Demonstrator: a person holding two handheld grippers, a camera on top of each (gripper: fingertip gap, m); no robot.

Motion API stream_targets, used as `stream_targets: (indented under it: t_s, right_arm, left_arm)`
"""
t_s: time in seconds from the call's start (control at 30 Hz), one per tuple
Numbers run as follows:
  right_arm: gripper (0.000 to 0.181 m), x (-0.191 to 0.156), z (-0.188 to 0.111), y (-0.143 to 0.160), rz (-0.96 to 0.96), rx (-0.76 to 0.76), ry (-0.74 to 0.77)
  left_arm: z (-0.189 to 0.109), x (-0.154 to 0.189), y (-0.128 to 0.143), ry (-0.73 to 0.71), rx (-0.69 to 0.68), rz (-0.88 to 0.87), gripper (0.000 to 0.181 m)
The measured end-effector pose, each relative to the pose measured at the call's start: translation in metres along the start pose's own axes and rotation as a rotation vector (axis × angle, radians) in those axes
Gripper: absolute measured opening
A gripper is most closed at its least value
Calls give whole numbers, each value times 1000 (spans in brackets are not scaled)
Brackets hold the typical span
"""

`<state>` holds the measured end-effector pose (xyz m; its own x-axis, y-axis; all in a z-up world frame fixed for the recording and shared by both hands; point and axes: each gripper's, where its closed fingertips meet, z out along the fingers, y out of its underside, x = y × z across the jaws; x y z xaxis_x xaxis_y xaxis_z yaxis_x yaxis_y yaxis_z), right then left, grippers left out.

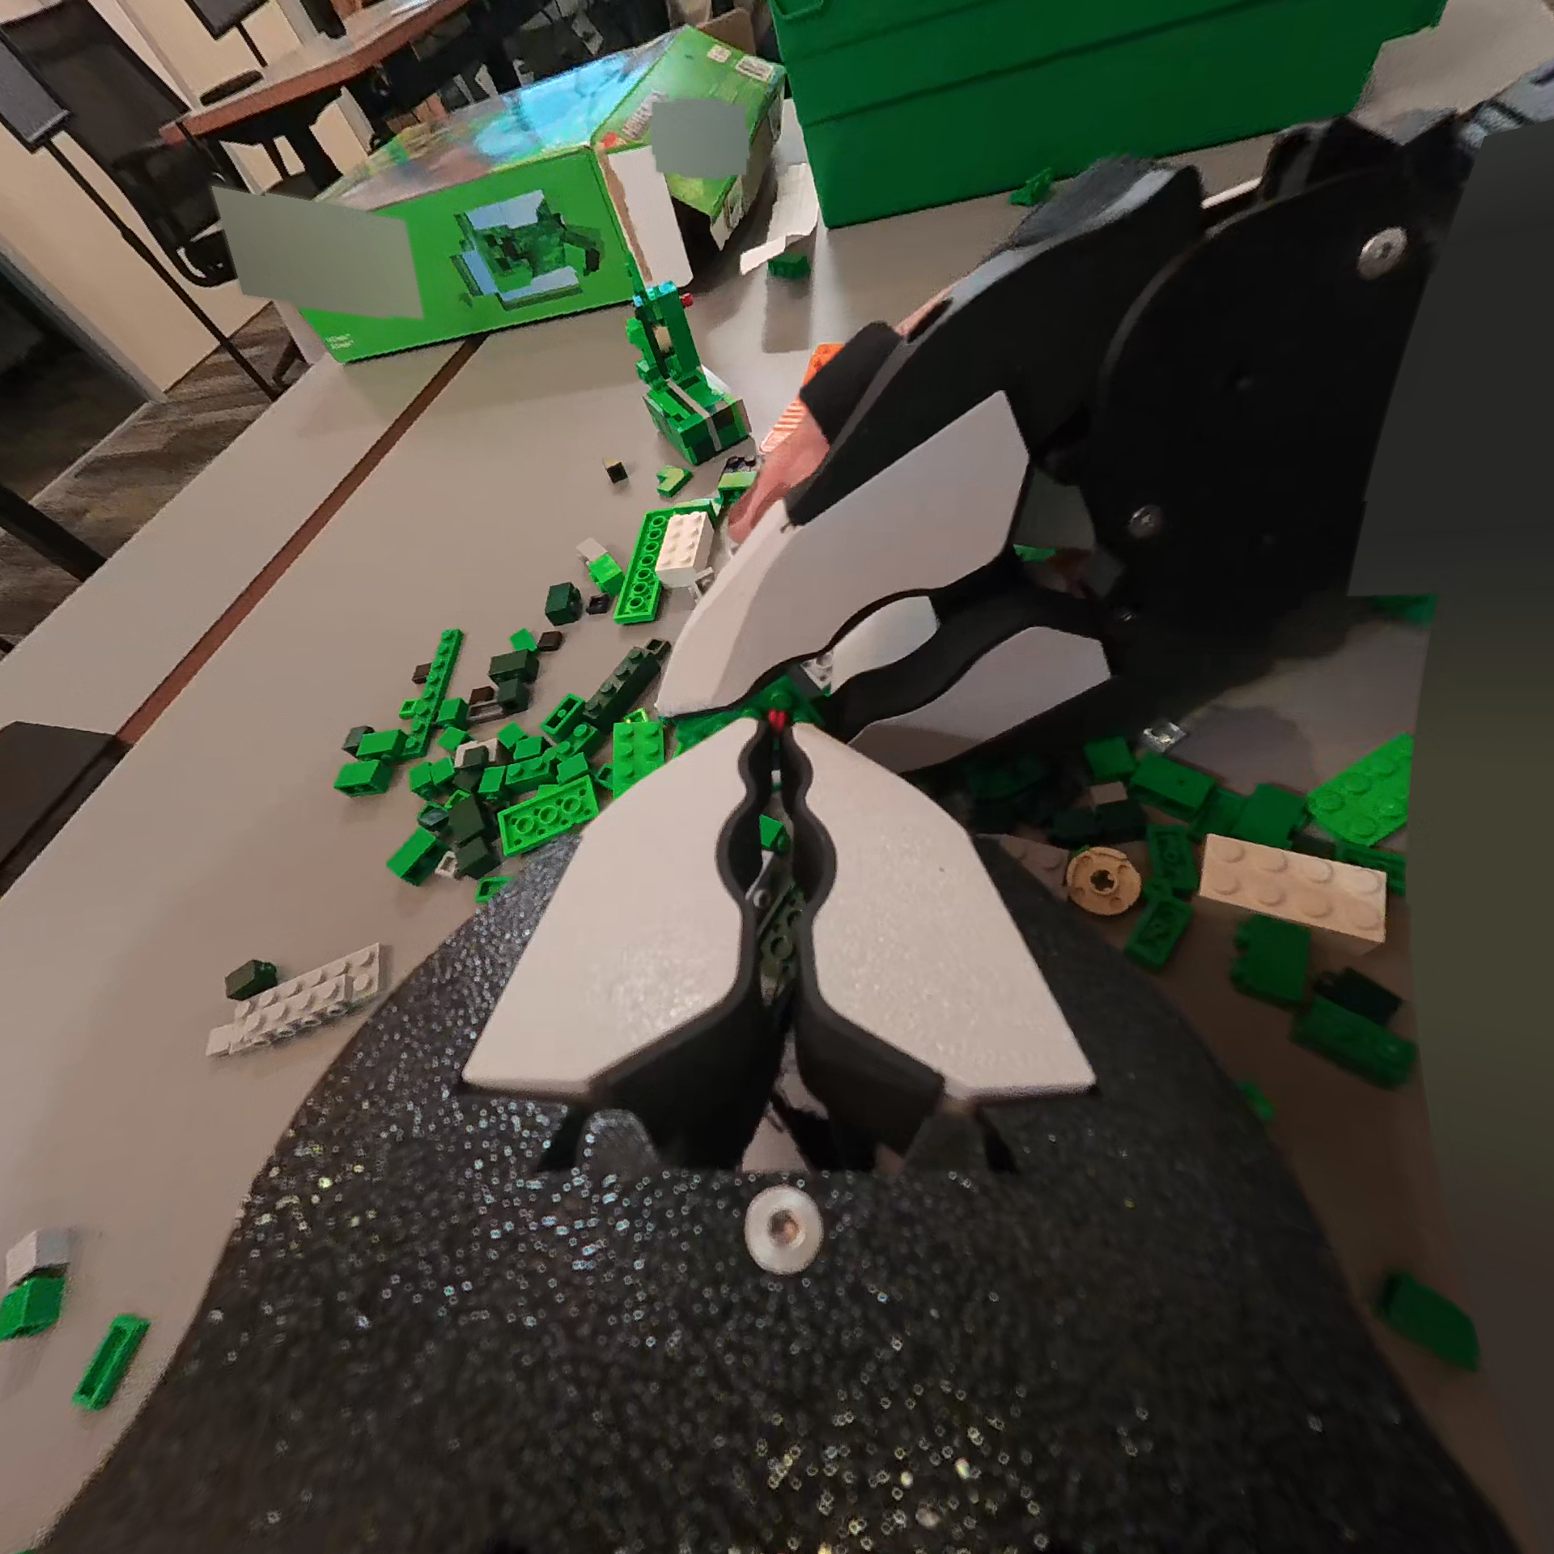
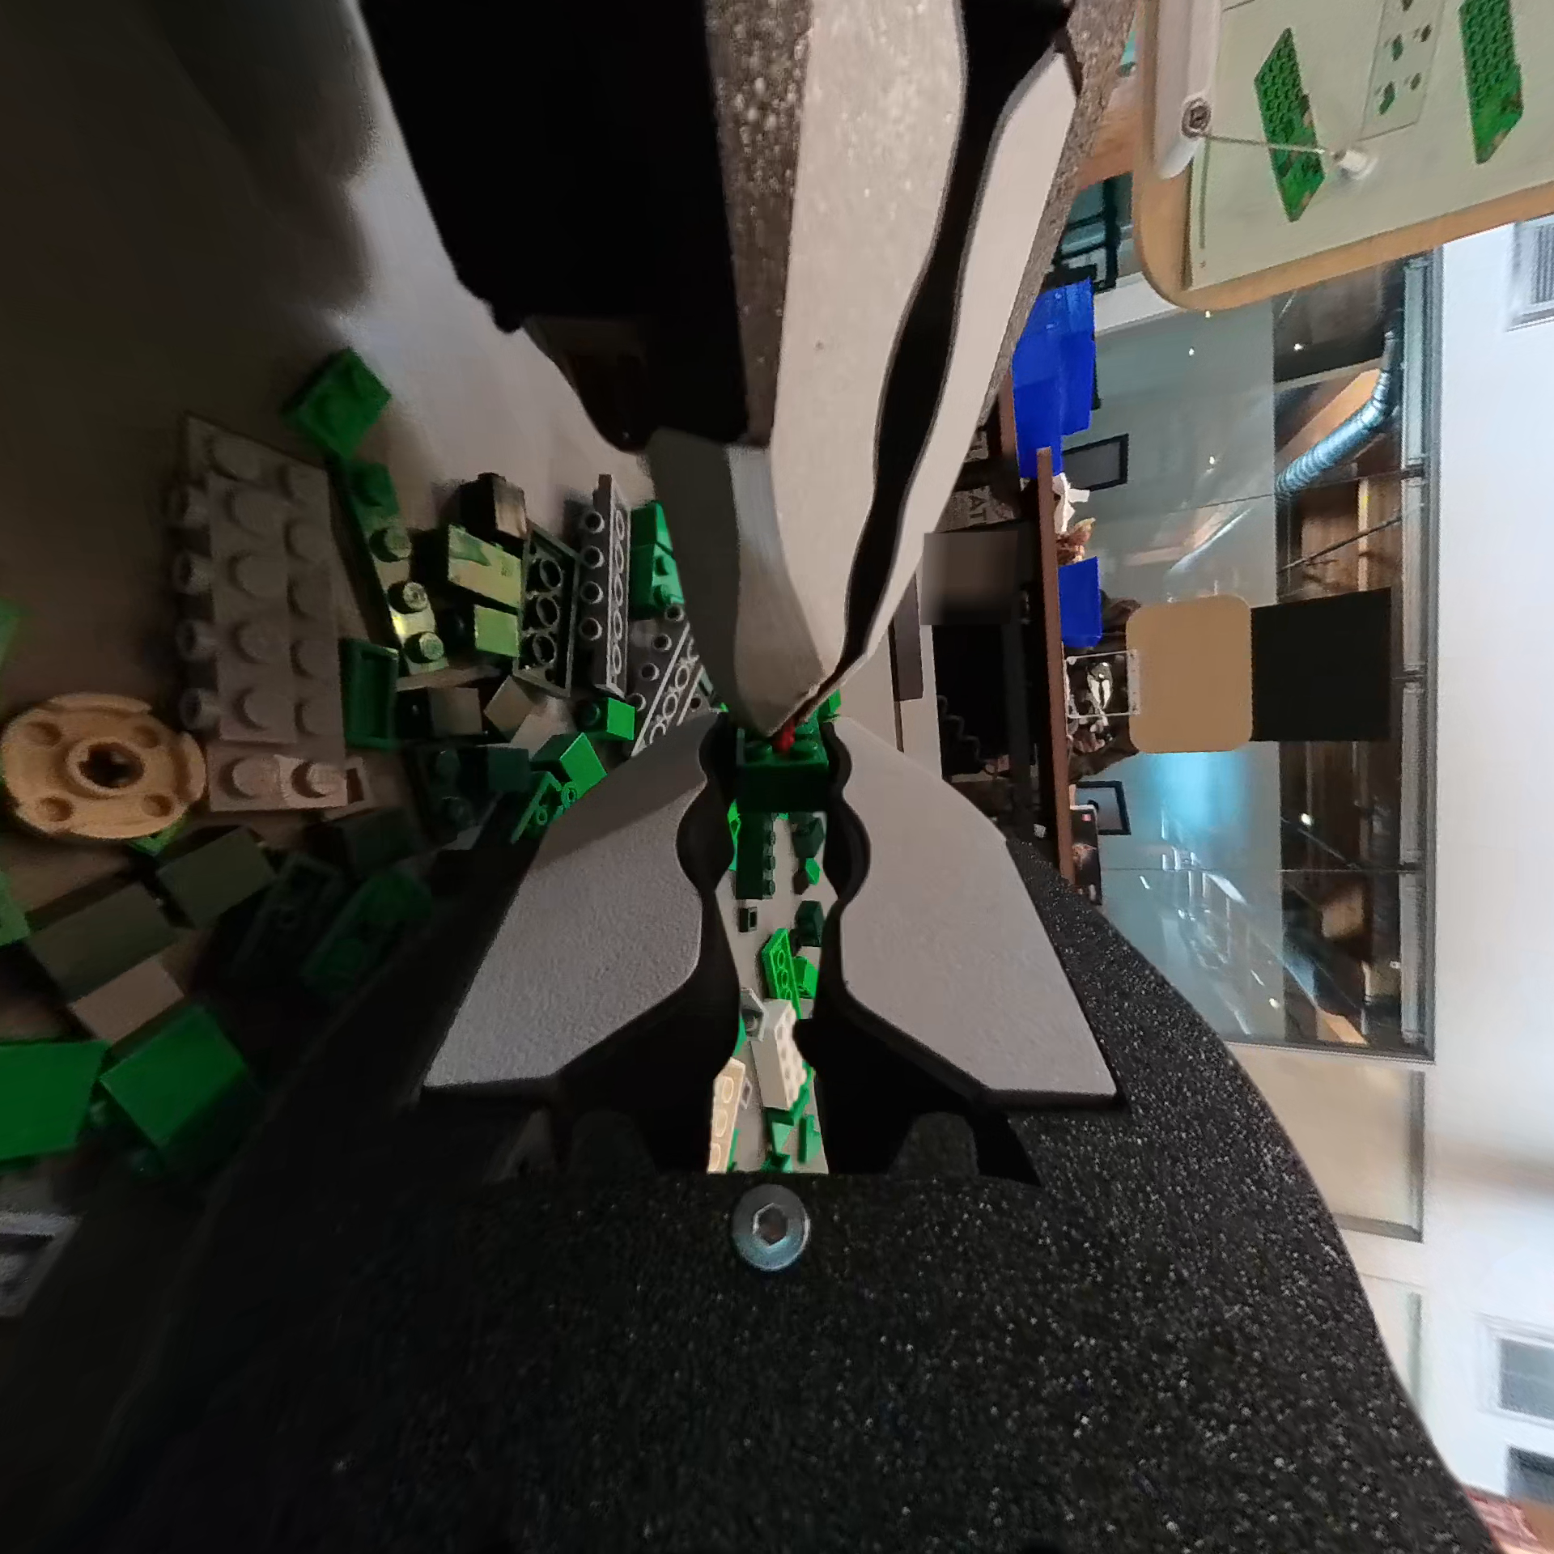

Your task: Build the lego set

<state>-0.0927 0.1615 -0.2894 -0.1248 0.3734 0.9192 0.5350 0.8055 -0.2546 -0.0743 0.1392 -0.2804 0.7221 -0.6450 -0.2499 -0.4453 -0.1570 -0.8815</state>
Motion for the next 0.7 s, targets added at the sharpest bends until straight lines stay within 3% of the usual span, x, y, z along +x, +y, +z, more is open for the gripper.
stream_targets:
  t_s: [0.2, 0.3, 0.4, 0.53, 0.7]
  right_arm:
    - [18, -7, 3, 5, -9, -34, -22]
    - [18, -3, 5, 37, 42, -120, -29]
    - [18, 5, 4, 27, 125, -84, -28]
    - [18, -6, 6, 20, 49, -71, -52]
    - [18, -8, 4, 10, 45, -31, -58]
  left_arm:
    - [1, -1, 8, 20, -31, -23, 1]
    - [-12, -20, 10, -52, -23, -29, 0]
    - [-12, -23, 8, -4, 31, -140, 0]
    - [-2, -7, 5, -1, 38, -6, 0]
    - [1, -6, 6, -12, 21, -4, 13]
